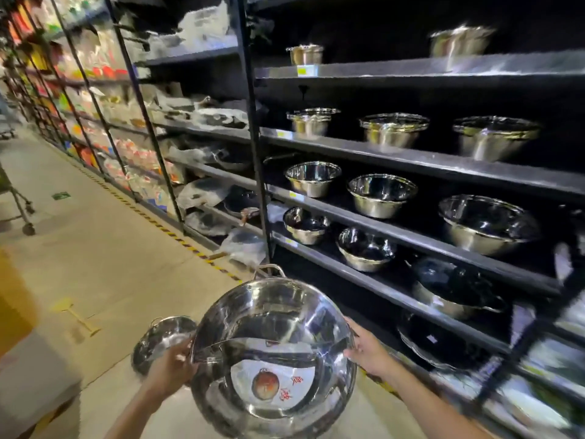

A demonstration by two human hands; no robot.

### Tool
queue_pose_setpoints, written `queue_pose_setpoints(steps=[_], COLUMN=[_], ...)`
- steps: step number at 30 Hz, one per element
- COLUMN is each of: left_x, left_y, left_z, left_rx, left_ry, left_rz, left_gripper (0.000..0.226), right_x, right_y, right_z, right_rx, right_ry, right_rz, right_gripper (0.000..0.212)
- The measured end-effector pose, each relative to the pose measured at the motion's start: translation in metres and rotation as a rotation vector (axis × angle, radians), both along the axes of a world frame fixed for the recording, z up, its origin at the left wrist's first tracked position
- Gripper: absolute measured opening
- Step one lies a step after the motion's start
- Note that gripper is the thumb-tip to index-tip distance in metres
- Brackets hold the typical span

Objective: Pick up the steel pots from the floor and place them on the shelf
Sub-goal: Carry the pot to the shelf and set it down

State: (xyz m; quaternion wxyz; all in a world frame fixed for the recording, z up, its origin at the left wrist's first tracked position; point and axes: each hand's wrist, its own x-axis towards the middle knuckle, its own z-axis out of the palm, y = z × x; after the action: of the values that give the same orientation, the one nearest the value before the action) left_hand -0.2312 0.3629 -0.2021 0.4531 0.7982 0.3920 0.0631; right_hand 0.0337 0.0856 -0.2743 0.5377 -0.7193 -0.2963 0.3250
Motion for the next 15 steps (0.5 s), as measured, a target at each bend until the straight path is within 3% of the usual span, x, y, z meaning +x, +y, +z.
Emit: queue_pose_setpoints(steps=[2,4,7,11,15], left_x=[0.033,0.066,0.118,0.178,0.239], left_y=[0.044,0.086,0.140,0.172,0.190], left_z=[-0.007,-0.010,-0.012,-0.011,-0.041], left_rx=[0.009,0.045,0.014,-0.012,0.036], left_ry=[-0.024,-0.008,0.021,0.019,0.036], left_rz=[-0.105,-0.218,-0.372,-0.513,-0.642], left_gripper=[0.049,0.059,0.056,0.059,0.063], right_x=[0.005,0.006,-0.002,-0.006,0.008], right_y=[0.018,0.034,0.055,0.070,0.077], right_z=[-0.012,-0.018,-0.015,-0.005,-0.014], right_rx=[0.022,0.042,0.018,-0.190,-0.252], right_ry=[0.052,0.117,0.125,0.025,0.026], right_rz=[-0.091,-0.187,-0.376,-0.527,-0.629], right_gripper=[0.125,0.126,0.128,0.083,0.075])
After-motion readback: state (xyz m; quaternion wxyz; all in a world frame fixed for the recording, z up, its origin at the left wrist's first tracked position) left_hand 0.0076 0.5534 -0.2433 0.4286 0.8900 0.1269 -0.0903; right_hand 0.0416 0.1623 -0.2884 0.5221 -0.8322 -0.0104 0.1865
